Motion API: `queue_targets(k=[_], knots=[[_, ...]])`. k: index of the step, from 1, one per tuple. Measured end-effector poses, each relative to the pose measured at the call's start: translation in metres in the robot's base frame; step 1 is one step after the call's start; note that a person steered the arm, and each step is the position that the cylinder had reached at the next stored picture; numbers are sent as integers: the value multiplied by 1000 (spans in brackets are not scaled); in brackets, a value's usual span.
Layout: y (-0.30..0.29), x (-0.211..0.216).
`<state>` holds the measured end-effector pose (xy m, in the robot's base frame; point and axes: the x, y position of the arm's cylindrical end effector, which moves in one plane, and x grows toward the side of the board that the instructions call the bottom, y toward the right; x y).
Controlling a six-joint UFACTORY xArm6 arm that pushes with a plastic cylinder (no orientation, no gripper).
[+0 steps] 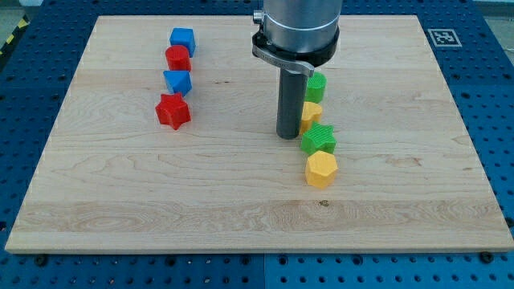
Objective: Push green circle towards up and right
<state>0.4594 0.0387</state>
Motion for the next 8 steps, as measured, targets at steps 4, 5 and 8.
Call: queue_targets(k=[4,5,8], knots=[[-18,-112],[41,-139],[100,-93]])
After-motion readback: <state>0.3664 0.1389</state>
